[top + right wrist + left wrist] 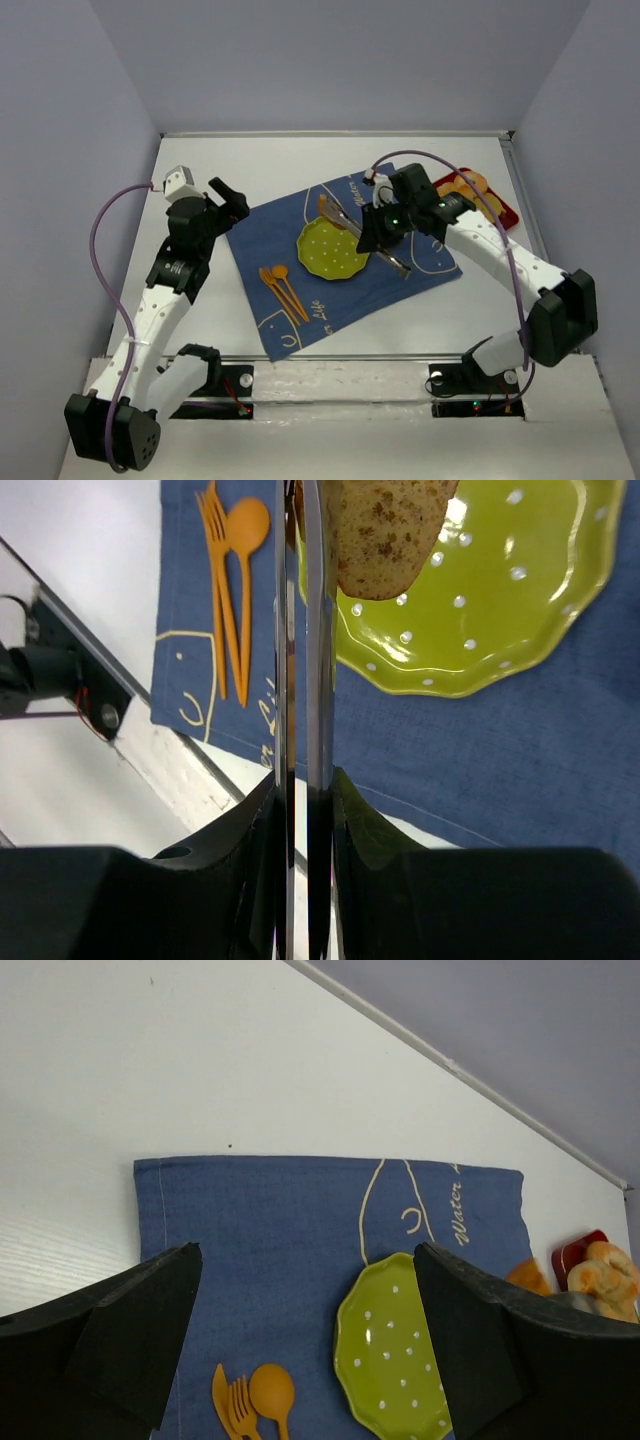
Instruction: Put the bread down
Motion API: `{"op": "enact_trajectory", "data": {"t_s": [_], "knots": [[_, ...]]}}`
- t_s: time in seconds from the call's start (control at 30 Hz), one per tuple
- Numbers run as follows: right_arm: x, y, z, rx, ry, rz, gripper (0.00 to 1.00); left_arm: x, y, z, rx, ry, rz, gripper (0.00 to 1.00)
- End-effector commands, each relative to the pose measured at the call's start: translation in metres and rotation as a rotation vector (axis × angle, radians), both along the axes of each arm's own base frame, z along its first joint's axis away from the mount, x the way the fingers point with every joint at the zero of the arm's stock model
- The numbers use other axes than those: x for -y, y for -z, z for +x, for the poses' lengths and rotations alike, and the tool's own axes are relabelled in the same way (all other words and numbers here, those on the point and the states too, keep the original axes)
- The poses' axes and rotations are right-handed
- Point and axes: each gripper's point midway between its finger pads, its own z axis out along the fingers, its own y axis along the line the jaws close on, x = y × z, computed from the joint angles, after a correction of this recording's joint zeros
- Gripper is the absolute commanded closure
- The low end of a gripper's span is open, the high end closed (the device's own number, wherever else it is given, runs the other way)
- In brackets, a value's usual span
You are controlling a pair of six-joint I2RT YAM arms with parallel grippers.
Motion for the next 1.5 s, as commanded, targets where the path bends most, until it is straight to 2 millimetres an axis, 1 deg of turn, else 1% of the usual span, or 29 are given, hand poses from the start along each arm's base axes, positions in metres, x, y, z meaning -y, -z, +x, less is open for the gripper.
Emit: {"op": "enact_trajectory", "data": {"t_s": [0.0, 0.07, 0.1, 0.13, 0.2, 0.23, 0.33, 0.37, 0.4, 0.43, 0.47, 0.5, 0.57, 0.6, 0.7, 0.87, 0.93, 1.0, 1.03, 1.07, 1.17, 1.2, 1.23, 1.47], "knots": [[-0.017, 0.043, 0.009, -0.034, -0.022, -0.076, 0.84, -0.011, -0.013, -0.007, 0.046, -0.047, -0.011, 0.01], [-0.012, 0.057, 0.017, -0.034, 0.012, -0.127, 0.83, -0.010, -0.012, -0.008, 0.046, -0.037, -0.009, 0.01], [-0.011, 0.065, 0.017, -0.047, 0.012, -0.137, 0.80, -0.009, -0.012, -0.009, 0.044, -0.033, -0.010, 0.01], [-0.015, 0.067, 0.019, -0.043, 0.005, -0.126, 0.78, -0.008, -0.009, -0.009, 0.038, -0.028, -0.014, 0.01], [-0.016, 0.075, 0.017, -0.062, -0.004, -0.127, 0.74, -0.007, -0.004, -0.009, 0.027, -0.024, -0.015, 0.01], [-0.016, 0.078, 0.018, -0.071, 0.008, -0.131, 0.74, -0.007, -0.003, -0.009, 0.022, -0.025, -0.017, 0.01], [-0.009, 0.101, 0.015, -0.113, 0.030, -0.178, 0.71, -0.006, 0.002, -0.008, 0.009, -0.023, -0.016, 0.01], [-0.007, 0.105, 0.014, -0.120, 0.033, -0.188, 0.69, -0.005, 0.003, -0.008, 0.007, -0.019, -0.015, 0.01], [-0.006, 0.107, 0.012, -0.123, 0.030, -0.192, 0.60, -0.005, 0.005, -0.007, 0.002, -0.015, -0.012, 0.01], [-0.005, 0.108, 0.012, -0.119, 0.026, -0.197, 0.59, -0.004, 0.005, -0.006, 0.001, -0.014, -0.012, 0.01], [-0.003, 0.109, 0.012, -0.115, 0.030, -0.207, 0.53, -0.004, 0.005, -0.006, 0.001, -0.012, -0.011, 0.01], [-0.002, 0.109, 0.011, -0.114, 0.033, -0.209, 0.51, -0.004, 0.005, -0.006, -0.001, -0.012, -0.009, 0.01], [-0.003, 0.104, 0.011, -0.107, 0.027, -0.196, 0.48, -0.004, 0.007, -0.006, -0.004, -0.013, -0.010, 0.01], [-0.003, 0.102, 0.010, -0.105, 0.029, -0.191, 0.45, -0.004, 0.005, -0.006, 0.001, -0.013, -0.011, 0.01], [-0.005, 0.093, 0.010, -0.088, 0.023, -0.169, 0.42, -0.004, 0.005, -0.007, 0.000, -0.011, -0.013, 0.01], [-0.006, 0.074, 0.009, -0.050, 0.023, -0.133, 0.41, -0.003, 0.004, -0.007, 0.002, -0.009, -0.017, 0.01], [-0.005, 0.063, 0.009, -0.022, 0.024, -0.120, 0.41, -0.002, 0.003, -0.007, 0.001, -0.005, -0.019, 0.01], [-0.003, 0.052, 0.010, 0.009, 0.028, -0.116, 0.41, -0.002, 0.004, -0.007, 0.002, -0.007, -0.021, 0.01], [-0.002, 0.051, 0.011, 0.014, 0.033, -0.122, 0.41, -0.002, 0.004, -0.007, -0.001, -0.007, -0.022, 0.01], [0.000, 0.044, 0.012, 0.032, 0.045, -0.125, 0.41, -0.002, 0.004, -0.006, -0.002, -0.006, -0.024, 0.01], [0.003, 0.028, 0.010, 0.065, 0.054, -0.104, 0.46, -0.002, 0.006, -0.005, -0.009, -0.006, -0.022, 0.01], [0.004, 0.024, 0.009, 0.074, 0.058, -0.097, 0.46, -0.001, 0.007, -0.005, -0.012, -0.004, -0.024, 0.01], [0.005, 0.015, 0.008, 0.093, 0.070, -0.082, 0.46, 0.000, 0.007, -0.005, -0.013, -0.002, -0.026, 0.01], [0.010, -0.017, 0.009, 0.164, 0.114, -0.038, 0.49, 0.000, 0.002, -0.009, 0.001, -0.004, -0.043, 0.01]]}}
